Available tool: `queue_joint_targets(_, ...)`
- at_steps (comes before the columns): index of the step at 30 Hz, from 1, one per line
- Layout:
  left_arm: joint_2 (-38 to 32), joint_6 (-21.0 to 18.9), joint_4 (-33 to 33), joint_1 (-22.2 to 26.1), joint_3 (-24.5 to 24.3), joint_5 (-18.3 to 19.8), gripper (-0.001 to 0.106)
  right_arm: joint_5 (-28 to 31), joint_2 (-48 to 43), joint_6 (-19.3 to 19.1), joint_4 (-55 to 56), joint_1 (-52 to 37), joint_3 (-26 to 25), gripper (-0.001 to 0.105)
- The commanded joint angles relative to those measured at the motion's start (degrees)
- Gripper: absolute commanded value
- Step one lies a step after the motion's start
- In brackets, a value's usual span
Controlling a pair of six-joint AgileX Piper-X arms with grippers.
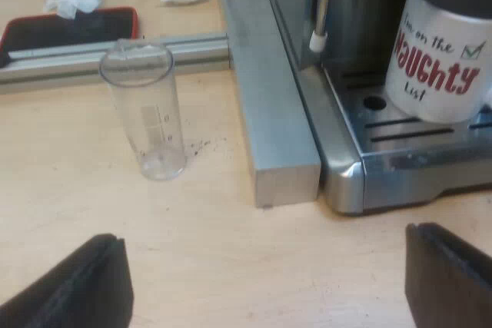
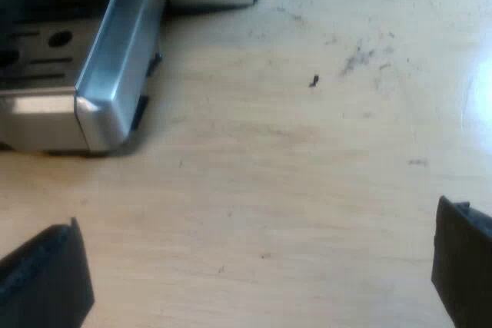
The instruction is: Place mug into machine
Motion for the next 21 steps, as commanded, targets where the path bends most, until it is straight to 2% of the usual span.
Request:
queue_joint_targets(1,-8.0,-0.1,-1.7,0.1,-0.2,0.3,0.075,-0.6,-2.6,0.1,0.0,0.0,-0.2,0.092)
queue_joint_targets(21,-8.0,-0.1,-1.7,0.1,-0.2,0.3,0.075,-0.1,-2.6,0.1,0.0,0.0,-0.2,0.092)
